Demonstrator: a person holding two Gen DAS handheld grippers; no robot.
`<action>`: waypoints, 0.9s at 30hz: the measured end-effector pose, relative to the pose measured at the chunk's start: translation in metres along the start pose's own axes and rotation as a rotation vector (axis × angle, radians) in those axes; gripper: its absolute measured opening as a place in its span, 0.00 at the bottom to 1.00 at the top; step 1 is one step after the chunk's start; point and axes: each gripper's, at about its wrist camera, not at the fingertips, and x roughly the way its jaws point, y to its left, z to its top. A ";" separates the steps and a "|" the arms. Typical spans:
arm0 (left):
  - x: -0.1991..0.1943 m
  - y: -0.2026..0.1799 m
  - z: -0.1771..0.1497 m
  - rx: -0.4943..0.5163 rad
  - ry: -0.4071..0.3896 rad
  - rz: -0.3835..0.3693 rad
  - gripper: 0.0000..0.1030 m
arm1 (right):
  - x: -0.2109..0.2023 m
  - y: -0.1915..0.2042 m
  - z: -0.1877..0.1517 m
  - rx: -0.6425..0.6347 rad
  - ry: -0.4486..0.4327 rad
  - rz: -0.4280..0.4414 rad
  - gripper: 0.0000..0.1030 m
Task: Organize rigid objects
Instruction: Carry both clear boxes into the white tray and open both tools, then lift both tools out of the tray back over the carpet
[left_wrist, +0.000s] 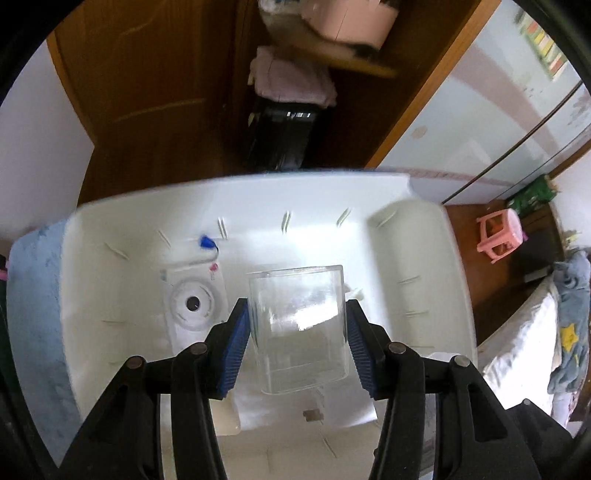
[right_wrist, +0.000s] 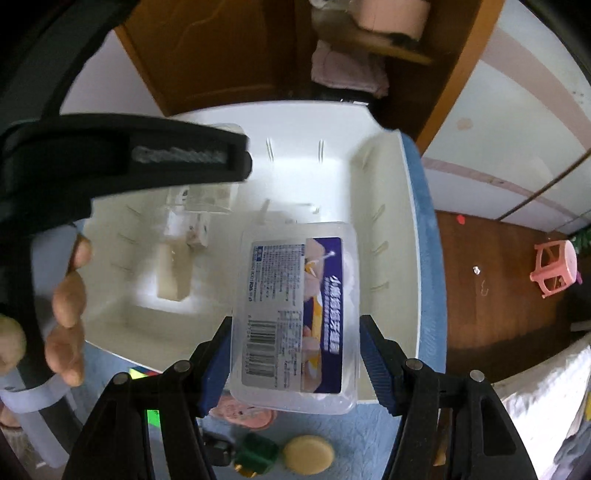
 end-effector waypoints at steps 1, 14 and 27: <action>0.005 0.000 -0.002 -0.001 0.009 0.009 0.53 | 0.005 -0.001 0.003 -0.002 0.009 0.005 0.63; -0.019 0.005 -0.015 -0.027 0.071 0.012 0.76 | -0.008 -0.018 -0.004 0.033 0.030 0.118 0.68; -0.115 0.003 -0.041 0.036 -0.067 0.002 0.76 | -0.090 -0.037 -0.053 0.114 -0.089 0.179 0.69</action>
